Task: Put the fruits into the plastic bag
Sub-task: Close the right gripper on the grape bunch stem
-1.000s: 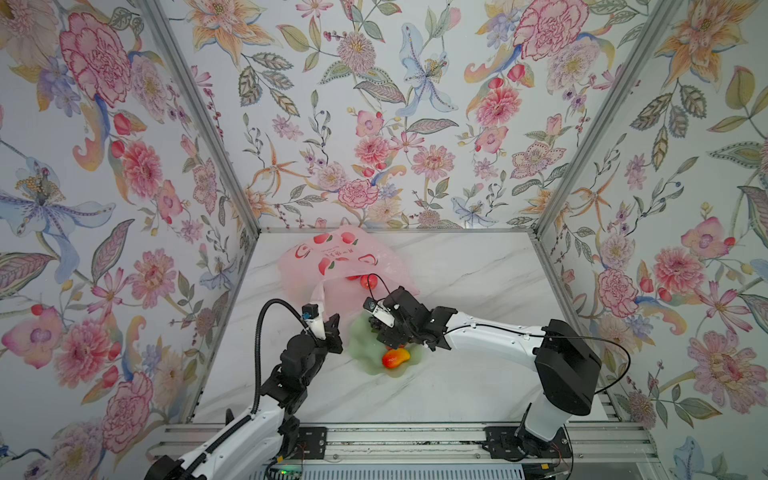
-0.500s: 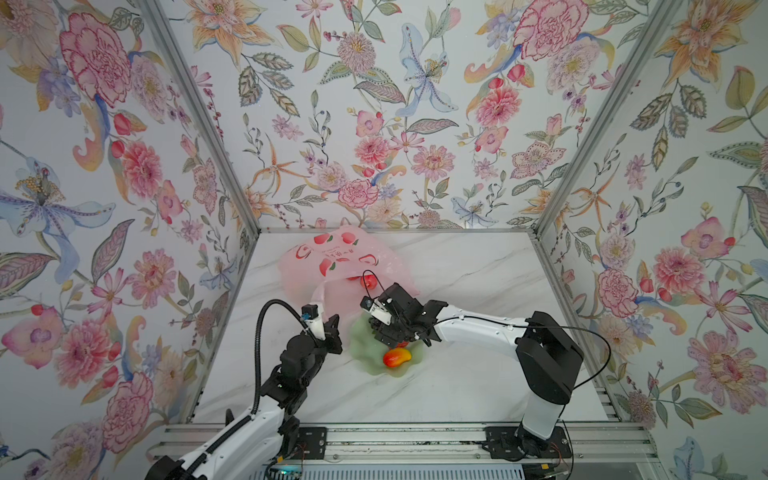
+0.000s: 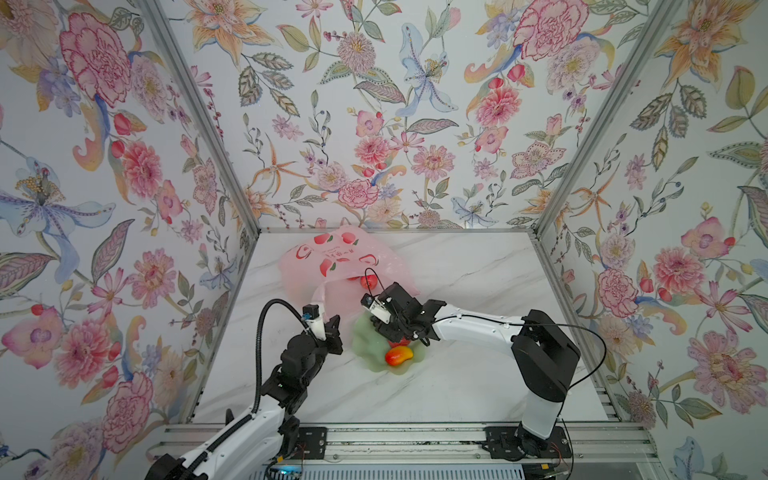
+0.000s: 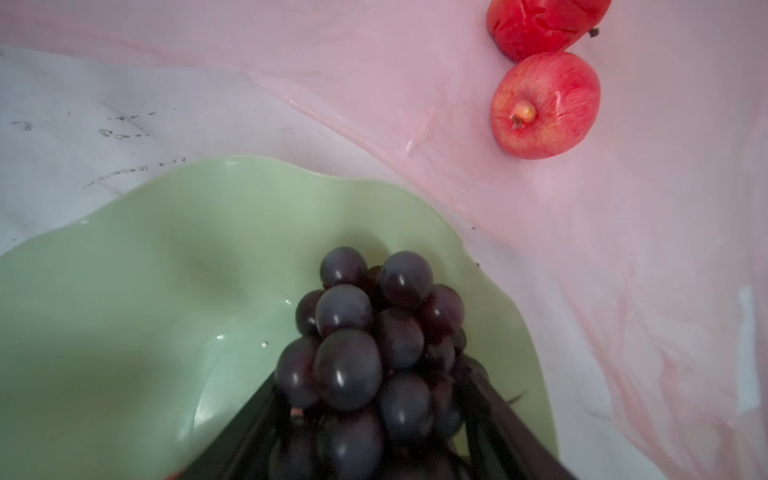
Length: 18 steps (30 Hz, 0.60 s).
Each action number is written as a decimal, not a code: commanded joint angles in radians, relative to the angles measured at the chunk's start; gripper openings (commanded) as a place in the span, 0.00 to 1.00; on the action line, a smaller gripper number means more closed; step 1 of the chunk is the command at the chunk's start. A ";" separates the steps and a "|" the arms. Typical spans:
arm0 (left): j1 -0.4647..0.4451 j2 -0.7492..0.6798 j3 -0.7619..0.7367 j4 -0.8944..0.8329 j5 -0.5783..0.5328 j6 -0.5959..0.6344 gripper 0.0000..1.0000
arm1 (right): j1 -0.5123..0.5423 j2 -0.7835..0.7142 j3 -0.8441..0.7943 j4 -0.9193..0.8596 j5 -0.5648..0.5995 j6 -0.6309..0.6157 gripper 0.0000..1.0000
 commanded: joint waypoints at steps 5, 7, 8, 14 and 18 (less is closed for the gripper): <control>0.012 -0.017 -0.004 -0.006 -0.007 -0.012 0.00 | -0.024 -0.198 -0.186 0.301 -0.135 0.215 0.50; 0.012 -0.018 -0.004 -0.009 -0.011 -0.013 0.00 | -0.040 -0.227 -0.220 0.357 -0.176 0.279 0.49; 0.012 -0.022 -0.005 -0.011 -0.011 -0.013 0.00 | -0.051 -0.237 -0.233 0.384 -0.201 0.312 0.49; 0.013 -0.041 -0.012 -0.017 -0.016 -0.018 0.00 | -0.080 -0.258 -0.221 0.352 -0.258 0.293 0.74; 0.015 -0.031 -0.010 -0.013 -0.012 -0.018 0.00 | -0.060 -0.169 -0.073 0.058 -0.191 0.082 0.99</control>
